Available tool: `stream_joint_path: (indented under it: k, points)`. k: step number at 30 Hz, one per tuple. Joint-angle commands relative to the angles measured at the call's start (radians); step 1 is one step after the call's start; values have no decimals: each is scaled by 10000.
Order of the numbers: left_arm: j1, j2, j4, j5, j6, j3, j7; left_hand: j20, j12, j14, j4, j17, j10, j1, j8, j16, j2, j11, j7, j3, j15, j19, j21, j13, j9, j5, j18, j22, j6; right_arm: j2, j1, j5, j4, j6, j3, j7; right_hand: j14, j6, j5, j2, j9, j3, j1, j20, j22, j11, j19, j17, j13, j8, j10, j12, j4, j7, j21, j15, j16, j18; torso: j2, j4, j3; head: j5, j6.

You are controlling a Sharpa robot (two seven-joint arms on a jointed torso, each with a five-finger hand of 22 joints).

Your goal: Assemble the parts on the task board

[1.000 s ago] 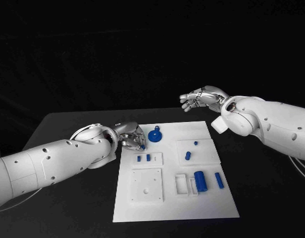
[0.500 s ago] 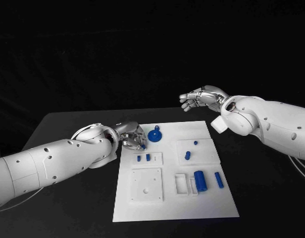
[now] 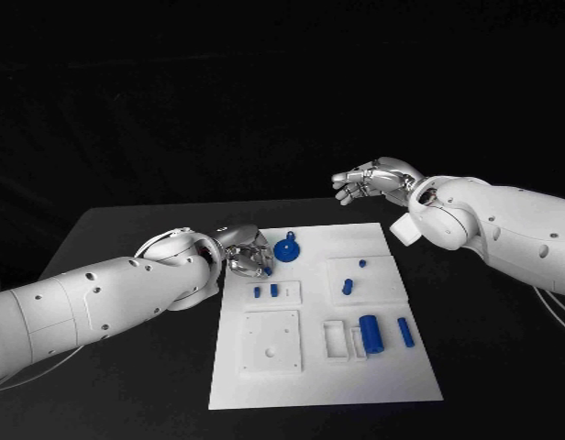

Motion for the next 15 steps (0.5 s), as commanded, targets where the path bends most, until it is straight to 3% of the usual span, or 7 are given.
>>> stream_joint_path:
  k: [1,10,15]
  points:
    - [-31,17,11,26,97,-9,1,-536,-40,94,-1,-10,62,8,28,50,88,17,85,50,7,50,41,18,9,20,205,14,126,3,-3,16,6,34,4,113,-65,-64,55,53,-14,-1,-11,51,11,3,-45,17,-10,67,47,-21,81,38,-48,-3,-63,110,0,0,2,-4,-6]
    - [-35,11,20,-107,319,-53,-80,-537,-52,93,-9,-14,61,21,25,49,91,17,85,58,8,51,40,23,5,22,206,15,123,-5,-3,21,4,37,4,113,-65,-65,55,53,-16,-1,-11,54,12,2,-46,19,-15,69,47,-20,82,38,-50,-3,-64,113,-5,1,4,-8,-31]
    - [-42,57,-4,-444,309,-228,-84,-538,-58,92,-13,-16,60,28,25,49,91,18,85,62,8,51,39,26,4,25,207,15,122,-4,-3,24,8,36,4,114,-65,-65,55,53,-18,-1,-11,55,13,2,-46,20,-16,70,48,-20,82,38,-51,-3,-64,115,0,5,3,-12,-27]
